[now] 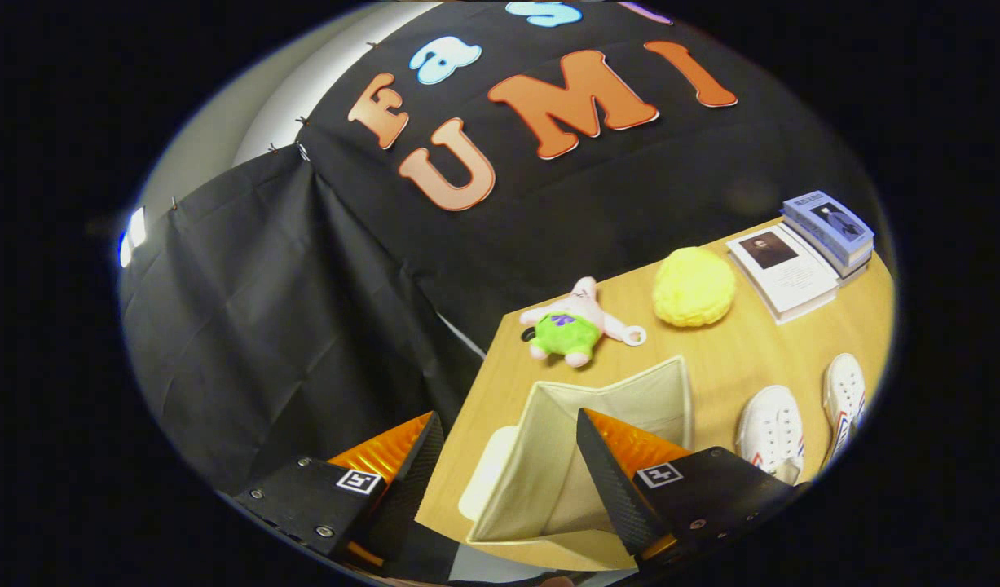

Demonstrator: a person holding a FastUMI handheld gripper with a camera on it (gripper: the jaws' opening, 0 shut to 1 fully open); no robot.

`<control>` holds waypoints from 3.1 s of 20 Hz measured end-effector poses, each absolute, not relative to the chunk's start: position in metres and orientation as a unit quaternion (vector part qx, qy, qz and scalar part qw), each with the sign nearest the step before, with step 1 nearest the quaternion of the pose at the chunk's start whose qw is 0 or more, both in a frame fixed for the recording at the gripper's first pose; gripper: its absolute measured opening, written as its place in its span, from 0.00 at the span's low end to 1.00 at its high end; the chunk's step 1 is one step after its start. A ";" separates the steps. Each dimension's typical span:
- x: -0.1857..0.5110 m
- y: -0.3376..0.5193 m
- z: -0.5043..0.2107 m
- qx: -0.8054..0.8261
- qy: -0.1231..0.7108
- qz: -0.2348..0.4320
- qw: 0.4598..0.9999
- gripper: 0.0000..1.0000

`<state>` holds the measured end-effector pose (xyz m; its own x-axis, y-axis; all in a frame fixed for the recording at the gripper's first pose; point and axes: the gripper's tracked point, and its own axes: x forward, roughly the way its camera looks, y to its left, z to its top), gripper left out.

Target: Open the storage box then place both shoes into the box .Put the left shoe in first, then the right shoe, with the right side of both shoes facing outward in a uniform manner.

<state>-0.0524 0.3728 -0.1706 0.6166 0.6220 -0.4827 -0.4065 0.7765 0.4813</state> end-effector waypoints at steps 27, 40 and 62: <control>-0.025 0.117 -0.352 0.033 0.416 0.063 0.907 0.96; -0.035 0.131 -0.405 0.055 0.466 0.078 0.880 0.45; 0.004 0.149 -0.273 0.107 0.381 0.028 0.918 0.00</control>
